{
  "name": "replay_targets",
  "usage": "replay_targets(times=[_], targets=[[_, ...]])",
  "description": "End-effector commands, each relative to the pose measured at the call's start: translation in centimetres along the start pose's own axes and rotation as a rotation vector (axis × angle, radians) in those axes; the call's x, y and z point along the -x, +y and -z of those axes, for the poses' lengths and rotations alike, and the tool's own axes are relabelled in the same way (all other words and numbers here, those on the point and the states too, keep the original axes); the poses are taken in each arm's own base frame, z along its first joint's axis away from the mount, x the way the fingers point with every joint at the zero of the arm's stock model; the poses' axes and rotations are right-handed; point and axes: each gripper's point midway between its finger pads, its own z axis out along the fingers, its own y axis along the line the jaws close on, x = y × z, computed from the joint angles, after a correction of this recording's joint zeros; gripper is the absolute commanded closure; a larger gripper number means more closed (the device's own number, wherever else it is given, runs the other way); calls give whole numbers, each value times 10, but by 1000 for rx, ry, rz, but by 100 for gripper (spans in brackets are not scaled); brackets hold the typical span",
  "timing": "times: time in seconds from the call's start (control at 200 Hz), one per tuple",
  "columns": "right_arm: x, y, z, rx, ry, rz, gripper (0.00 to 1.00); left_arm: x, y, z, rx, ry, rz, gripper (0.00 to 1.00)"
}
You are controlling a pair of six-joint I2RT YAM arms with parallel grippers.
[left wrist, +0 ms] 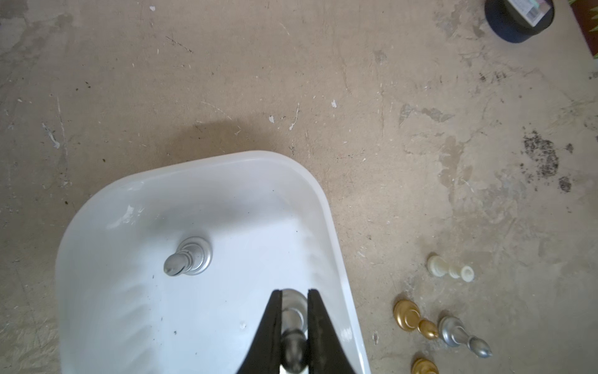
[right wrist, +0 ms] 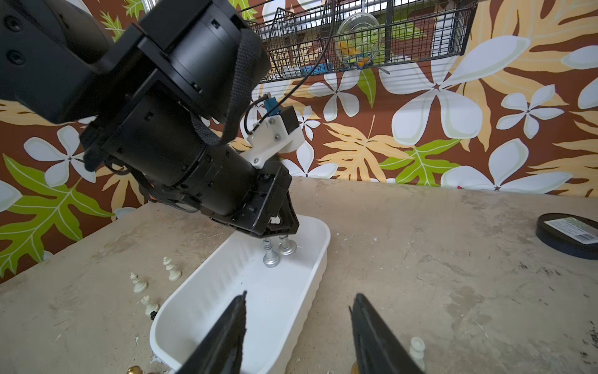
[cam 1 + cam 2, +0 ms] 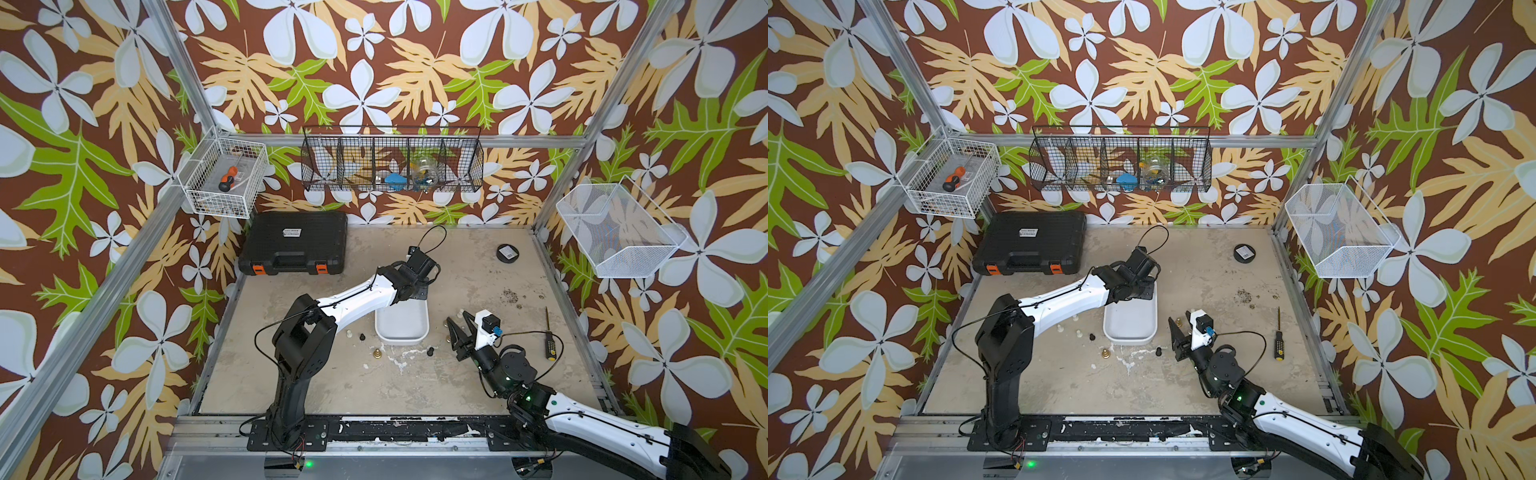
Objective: Put the chess pieces into the storage box
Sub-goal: Place the chess piece in the storage box.
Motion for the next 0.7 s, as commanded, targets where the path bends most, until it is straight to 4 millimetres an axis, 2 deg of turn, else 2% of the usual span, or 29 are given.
replay_targets(times=[0.0, 0.3, 0.696], targets=[[5, 0, -1, -5, -14, -6, 46, 2, 5, -11, 13, -5, 9, 90], [6, 3, 0, 13, -17, -8, 46, -4, 29, -40, 59, 3, 50, 90], [7, 5, 0, 27, -21, -9, 46, -5, 36, -59, 92, -7, 39, 91]])
